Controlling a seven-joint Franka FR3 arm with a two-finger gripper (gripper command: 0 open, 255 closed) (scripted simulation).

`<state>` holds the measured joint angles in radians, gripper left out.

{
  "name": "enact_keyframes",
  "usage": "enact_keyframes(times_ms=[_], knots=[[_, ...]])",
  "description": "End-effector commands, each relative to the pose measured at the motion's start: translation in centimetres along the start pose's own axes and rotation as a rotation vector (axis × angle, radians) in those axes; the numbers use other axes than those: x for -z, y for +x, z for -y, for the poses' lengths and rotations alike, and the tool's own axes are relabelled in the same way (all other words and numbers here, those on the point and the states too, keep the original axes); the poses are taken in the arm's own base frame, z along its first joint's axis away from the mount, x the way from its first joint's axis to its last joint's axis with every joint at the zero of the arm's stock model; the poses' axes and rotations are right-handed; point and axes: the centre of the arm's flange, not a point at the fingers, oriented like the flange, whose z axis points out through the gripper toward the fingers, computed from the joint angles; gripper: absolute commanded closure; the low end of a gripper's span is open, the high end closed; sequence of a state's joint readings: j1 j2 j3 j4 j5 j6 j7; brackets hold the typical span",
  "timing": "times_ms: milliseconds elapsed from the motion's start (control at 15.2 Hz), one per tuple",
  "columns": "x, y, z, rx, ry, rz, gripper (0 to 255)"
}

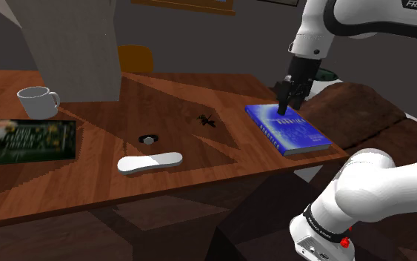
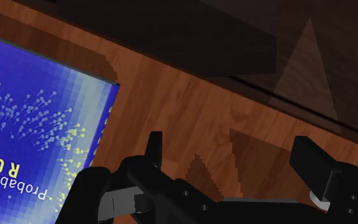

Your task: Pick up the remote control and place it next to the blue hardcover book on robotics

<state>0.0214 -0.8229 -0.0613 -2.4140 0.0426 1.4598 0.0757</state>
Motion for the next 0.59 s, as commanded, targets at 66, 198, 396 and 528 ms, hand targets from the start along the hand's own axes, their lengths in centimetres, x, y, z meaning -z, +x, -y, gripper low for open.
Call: enact_keyframes(times_ms=[66, 198, 396, 528], knots=[[-0.5, 1.1, 0.5, 0.031, -0.003, -0.002, 0], [-1.5, 3.2, 1.7, 0.094, -0.010, -0.006, 0], [-2.9, 6.3, 3.7, 0.187, -0.020, -0.012, 0], [-3.9, 8.3, 5.2, 0.250, -0.027, -0.016, 0]])
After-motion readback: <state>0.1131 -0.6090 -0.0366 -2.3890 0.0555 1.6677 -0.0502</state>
